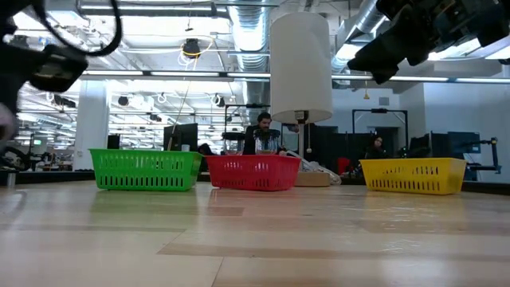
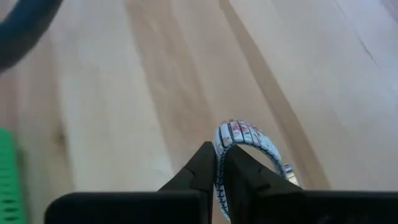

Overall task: Pick & Place Office items
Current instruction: Put the white watch into the yellow bin

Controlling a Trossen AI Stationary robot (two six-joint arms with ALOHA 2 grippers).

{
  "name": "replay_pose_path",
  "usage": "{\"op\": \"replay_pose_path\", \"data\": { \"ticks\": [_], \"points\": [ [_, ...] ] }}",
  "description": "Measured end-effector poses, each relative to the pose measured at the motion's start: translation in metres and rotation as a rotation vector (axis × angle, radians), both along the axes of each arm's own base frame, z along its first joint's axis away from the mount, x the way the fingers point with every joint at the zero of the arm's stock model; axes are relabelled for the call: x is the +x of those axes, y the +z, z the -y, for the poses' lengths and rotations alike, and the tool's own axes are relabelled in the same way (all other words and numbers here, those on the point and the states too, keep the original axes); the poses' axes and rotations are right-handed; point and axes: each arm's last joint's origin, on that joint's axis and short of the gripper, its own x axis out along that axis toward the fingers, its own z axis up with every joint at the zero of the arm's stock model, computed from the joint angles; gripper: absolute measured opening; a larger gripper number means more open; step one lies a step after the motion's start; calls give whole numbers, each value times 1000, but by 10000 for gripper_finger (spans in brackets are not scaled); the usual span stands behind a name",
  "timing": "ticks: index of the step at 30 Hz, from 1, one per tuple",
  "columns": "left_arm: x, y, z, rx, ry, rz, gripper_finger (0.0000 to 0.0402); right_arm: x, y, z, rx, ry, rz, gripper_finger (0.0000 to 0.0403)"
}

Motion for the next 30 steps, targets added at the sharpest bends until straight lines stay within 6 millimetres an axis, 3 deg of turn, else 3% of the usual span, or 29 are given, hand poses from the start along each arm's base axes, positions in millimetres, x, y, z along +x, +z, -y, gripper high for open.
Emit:
{"op": "replay_pose_path", "data": {
  "ticks": [14,30],
  "points": [
    [30,24,-1,144,79,414,17,0,1,0,1,0,12,102],
    [82,60,-54,-70,434,742,17,5,16,-1,16,2,178,102]
  ]
}}
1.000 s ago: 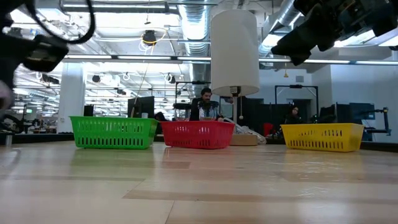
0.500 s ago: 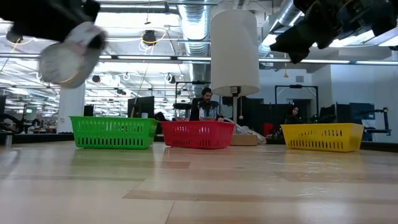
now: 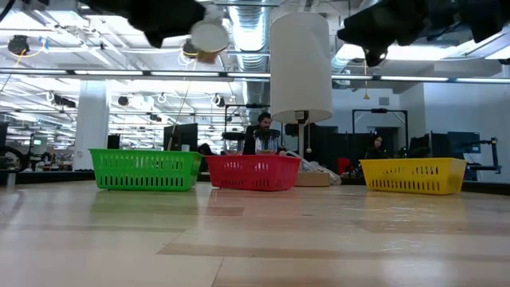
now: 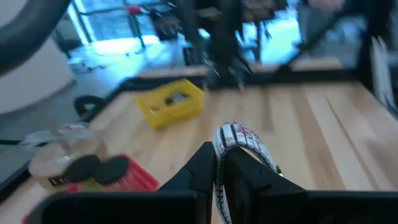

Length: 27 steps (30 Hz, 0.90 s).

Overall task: Pick & Place Office items
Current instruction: Put the white watch into the yellow bin

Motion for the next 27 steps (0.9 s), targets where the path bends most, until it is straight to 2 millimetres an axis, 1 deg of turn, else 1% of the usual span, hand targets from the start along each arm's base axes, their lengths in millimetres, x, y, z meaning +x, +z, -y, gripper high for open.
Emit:
{"op": "replay_pose_path", "data": {
  "ticks": [5,11,14,18,22,25,27],
  "points": [
    [9,9,-19,-40,75,88,16,0,3,0,4,0,27,102],
    [13,9,-31,-40,124,96,18,1,5,0,10,0,55,102],
    [14,10,-33,-43,132,101,17,1,7,0,13,0,71,102],
    [14,10,-33,-45,132,103,18,2,13,0,24,0,139,102],
    [14,10,-33,-47,132,108,19,2,17,0,60,-4,174,102],
    [14,11,-33,-49,132,112,19,9,13,-1,63,-4,175,102],
    [14,11,-33,-50,132,113,19,16,11,-2,61,-3,215,102]
  ]
}}
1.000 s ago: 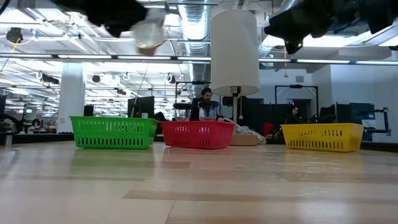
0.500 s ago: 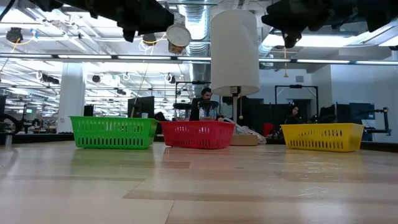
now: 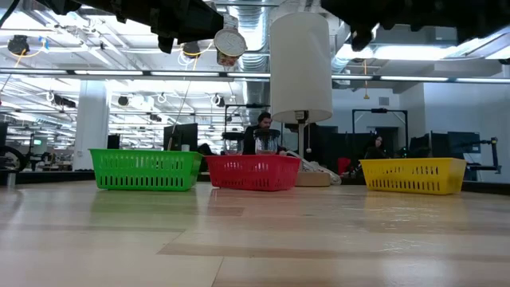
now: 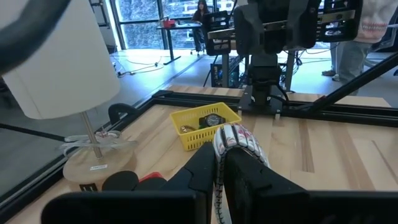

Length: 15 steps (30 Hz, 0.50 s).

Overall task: Pick & Place Office items
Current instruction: Put the white watch into the yellow bin

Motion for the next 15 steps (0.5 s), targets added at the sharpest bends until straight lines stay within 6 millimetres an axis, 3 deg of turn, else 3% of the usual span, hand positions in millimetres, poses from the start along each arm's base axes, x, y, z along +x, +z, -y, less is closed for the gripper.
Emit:
{"op": "replay_pose_path", "data": {
  "ticks": [6,15],
  "points": [
    [0,0,0,-1,-1,1,18,27,-15,0,-13,-17,81,102],
    [1,0,2,-9,-70,1,18,68,-29,3,14,-3,9,102]
  ]
}}
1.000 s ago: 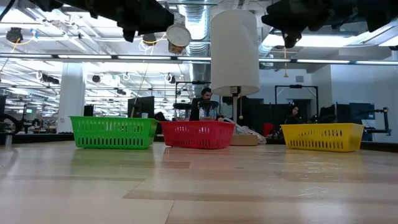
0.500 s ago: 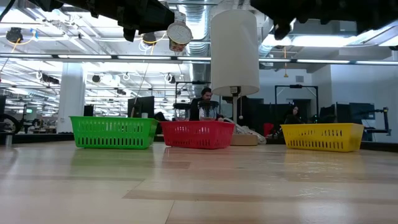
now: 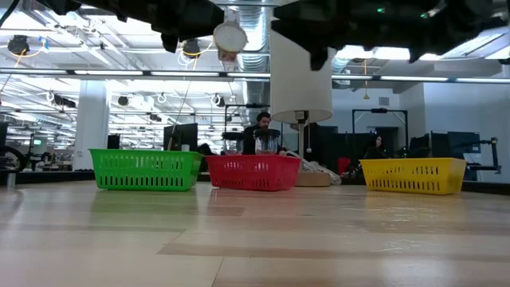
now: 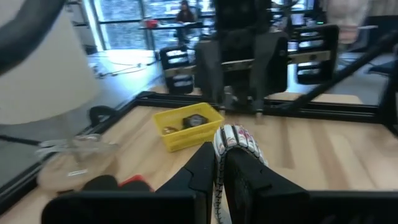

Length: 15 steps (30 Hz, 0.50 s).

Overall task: Pick & Place Office items
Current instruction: Put the white watch into the yellow bin

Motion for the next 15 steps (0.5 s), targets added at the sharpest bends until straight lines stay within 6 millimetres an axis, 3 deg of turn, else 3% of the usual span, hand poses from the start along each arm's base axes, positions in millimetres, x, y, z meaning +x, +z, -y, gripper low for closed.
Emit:
{"op": "replay_pose_path", "data": {
  "ticks": [15],
  "points": [
    [0,0,1,67,-39,-24,16,55,-11,7,95,242,-75,102]
  ]
}}
